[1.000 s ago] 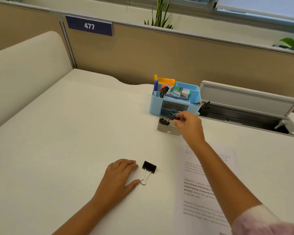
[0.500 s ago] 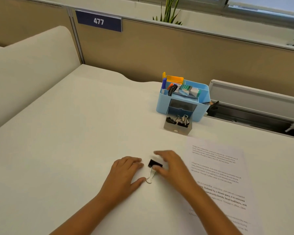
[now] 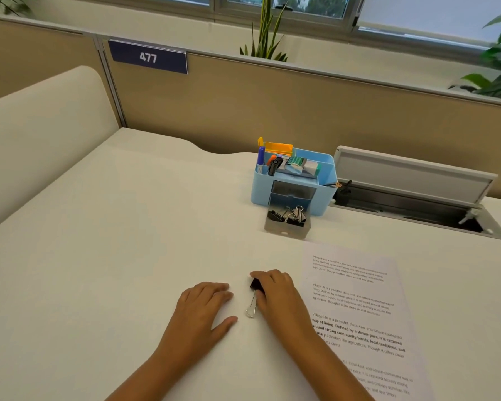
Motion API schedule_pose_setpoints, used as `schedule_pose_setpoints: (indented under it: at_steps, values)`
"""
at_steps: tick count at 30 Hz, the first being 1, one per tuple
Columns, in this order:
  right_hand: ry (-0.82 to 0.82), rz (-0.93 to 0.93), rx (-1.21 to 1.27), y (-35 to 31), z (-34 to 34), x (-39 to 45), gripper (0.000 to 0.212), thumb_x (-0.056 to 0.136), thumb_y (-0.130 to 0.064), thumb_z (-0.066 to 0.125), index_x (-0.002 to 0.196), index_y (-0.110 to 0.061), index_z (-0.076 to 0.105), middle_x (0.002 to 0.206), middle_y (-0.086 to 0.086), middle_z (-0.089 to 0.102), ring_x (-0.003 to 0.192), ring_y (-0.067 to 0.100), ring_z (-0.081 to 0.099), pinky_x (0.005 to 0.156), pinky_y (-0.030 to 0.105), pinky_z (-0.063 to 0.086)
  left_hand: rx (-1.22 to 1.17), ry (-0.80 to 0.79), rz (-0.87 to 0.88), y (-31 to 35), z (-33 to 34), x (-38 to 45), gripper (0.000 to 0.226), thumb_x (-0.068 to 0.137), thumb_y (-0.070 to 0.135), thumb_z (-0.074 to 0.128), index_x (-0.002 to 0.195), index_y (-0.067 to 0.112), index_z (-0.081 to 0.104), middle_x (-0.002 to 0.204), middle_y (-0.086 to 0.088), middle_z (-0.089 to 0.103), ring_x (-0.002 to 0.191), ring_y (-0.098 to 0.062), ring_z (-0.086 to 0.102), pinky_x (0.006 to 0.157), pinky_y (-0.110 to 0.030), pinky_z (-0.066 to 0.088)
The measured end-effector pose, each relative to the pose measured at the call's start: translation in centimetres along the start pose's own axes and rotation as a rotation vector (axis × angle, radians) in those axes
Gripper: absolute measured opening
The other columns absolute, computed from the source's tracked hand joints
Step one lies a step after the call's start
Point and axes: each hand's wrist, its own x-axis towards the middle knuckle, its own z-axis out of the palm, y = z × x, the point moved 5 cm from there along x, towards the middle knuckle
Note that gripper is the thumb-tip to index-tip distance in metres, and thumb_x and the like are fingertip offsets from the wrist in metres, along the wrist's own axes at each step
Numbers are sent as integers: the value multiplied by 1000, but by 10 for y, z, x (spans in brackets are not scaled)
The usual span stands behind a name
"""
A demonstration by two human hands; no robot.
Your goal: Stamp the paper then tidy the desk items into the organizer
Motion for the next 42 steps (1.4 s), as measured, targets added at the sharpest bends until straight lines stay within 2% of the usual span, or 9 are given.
schedule_pose_setpoints:
  at_steps: [11, 18, 20, 22, 24, 26, 29, 35, 42]
  values:
    - [167, 154, 62, 19, -89, 91, 29, 90, -20, 56, 117, -19, 47, 114, 8, 61, 101, 22, 57, 84, 36, 52, -9, 9, 0, 2, -3, 0, 37, 79, 48, 48, 100, 23, 65, 109, 10, 63, 107, -3, 42, 89, -21, 30]
    - [170, 299, 55, 37, -110, 137, 37, 87, -27, 61, 118, -16, 46, 116, 9, 60, 104, 24, 57, 82, 33, 49, -16, -6, -5, 1, -2, 0, 36, 79, 48, 48, 100, 24, 64, 110, 12, 63, 108, -3, 42, 89, -22, 30]
    - [191, 279, 56, 37, -106, 134, 30, 88, -30, 59, 113, -16, 51, 109, 8, 62, 95, 21, 58, 77, 32, 48, -16, -10, -8, 1, -2, 1, 35, 79, 49, 48, 100, 25, 64, 111, 12, 62, 108, -2, 42, 90, -22, 29]
    - [124, 242, -5, 35, -92, 129, 21, 90, -34, 55, 103, -17, 57, 98, 6, 65, 81, 18, 56, 68, 30, 47, -16, -9, -9, 0, -1, 1, 35, 79, 49, 48, 101, 25, 64, 111, 12, 62, 108, -2, 42, 90, -22, 29]
    - [-43, 232, -89, 35, -72, 122, 21, 92, -34, 51, 100, -18, 61, 96, 5, 66, 77, 17, 55, 66, 30, 46, -16, -11, -10, 0, -1, 1, 35, 79, 49, 48, 101, 25, 63, 111, 12, 62, 108, -3, 42, 90, -22, 29]
    - [-140, 242, -130, 37, -59, 117, 21, 93, -28, 48, 106, -18, 61, 104, 5, 66, 85, 20, 58, 75, 32, 49, -17, -9, -13, -1, -1, 0, 35, 79, 48, 49, 101, 25, 63, 111, 12, 62, 108, -3, 42, 91, -22, 29]
    - [-92, 242, -163, 42, -58, 120, 29, 94, -25, 45, 122, -23, 53, 120, 4, 61, 105, 24, 57, 93, 37, 44, -18, -10, -11, 0, 0, 0, 35, 79, 49, 49, 100, 25, 64, 111, 13, 62, 109, -2, 42, 91, -21, 29]
    - [8, 235, -198, 47, -64, 145, 39, 91, -24, 51, 129, -23, 46, 127, 5, 56, 116, 25, 49, 100, 42, 34, -12, -21, -16, -1, 0, 1, 35, 78, 50, 49, 100, 27, 64, 110, 14, 62, 108, -2, 43, 91, -21, 29]
    - [-11, 240, -119, 53, -64, 152, 54, 93, -24, 50, 142, -22, 29, 150, 6, 31, 137, 25, 30, 114, 50, 18, -23, -15, -4, -2, 1, 2, 33, 80, 49, 49, 102, 27, 62, 112, 14, 61, 109, -2, 42, 92, -21, 27]
